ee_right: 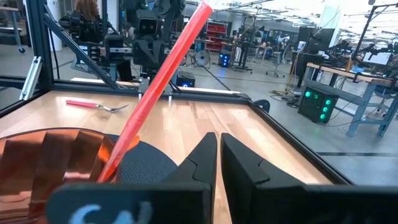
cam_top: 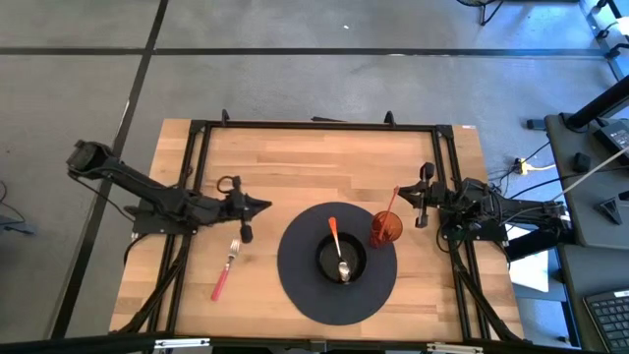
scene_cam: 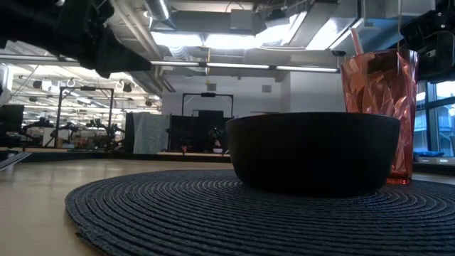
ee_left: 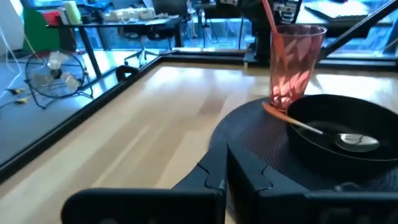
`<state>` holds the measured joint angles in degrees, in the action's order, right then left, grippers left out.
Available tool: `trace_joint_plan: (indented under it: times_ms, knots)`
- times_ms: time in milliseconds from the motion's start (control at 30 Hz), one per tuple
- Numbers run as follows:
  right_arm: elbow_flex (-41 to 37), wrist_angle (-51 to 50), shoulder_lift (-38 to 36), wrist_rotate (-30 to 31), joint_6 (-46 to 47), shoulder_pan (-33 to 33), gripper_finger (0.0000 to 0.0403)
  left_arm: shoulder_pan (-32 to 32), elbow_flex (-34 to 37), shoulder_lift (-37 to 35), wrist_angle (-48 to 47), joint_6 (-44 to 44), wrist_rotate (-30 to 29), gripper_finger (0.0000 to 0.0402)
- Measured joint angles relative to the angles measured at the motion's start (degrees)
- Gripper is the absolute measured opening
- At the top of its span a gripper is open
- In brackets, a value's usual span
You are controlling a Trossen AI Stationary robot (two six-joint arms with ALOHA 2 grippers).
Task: Pick & Place Utensil
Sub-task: Put the pink fork into the black bowl
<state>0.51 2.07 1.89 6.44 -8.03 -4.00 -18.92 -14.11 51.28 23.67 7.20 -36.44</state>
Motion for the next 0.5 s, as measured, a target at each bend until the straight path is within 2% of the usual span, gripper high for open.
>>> trace_joint_plan:
  times_ms: [133,233,367,500]
  knots:
    - [0.00,0.00,0.00,-0.01,-0.15,0.00,0.0023,-0.41,1.48,-5.25,0.58,-1.18,-3.08,0.0002]
    - [0.00,0.00,0.00,0.00,-0.11,0.00,0.0023,-0.59,1.51,-10.39,0.63,-6.49,-5.71,0.0002]
    - [0.00,-0.02,0.00,-0.02,-0.05,0.01,0.0023,-0.10,1.51,-18.37,0.63,-11.83,-2.48,0.0001]
    - [0.00,-0.02,0.00,-0.02,-0.13,-0.01,0.0023,0.07,1.51,-23.73,-1.09,-9.72,0.87,0.0002]
